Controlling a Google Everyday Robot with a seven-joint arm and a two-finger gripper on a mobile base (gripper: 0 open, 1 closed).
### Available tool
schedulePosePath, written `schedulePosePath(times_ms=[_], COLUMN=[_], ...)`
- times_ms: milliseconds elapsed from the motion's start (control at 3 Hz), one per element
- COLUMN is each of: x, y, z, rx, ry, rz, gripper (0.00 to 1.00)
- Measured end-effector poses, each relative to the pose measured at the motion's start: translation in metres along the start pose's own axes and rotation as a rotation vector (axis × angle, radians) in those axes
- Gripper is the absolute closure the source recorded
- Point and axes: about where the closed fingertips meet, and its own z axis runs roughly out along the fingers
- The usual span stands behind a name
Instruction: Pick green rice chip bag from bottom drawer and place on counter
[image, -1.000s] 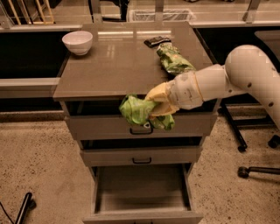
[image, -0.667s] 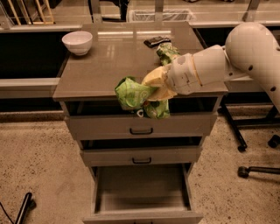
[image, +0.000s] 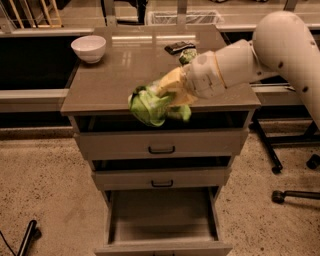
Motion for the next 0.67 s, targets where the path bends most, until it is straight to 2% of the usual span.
schedulePosePath(times_ms=[333,667], x=[0.015,0.039], y=[-0.051,-0.089], z=[0.001,0.010], rx=[-0.037,-0.087], ry=[0.014,0.012], rz=[-0.161,-0.301], gripper=[1.00,1.00])
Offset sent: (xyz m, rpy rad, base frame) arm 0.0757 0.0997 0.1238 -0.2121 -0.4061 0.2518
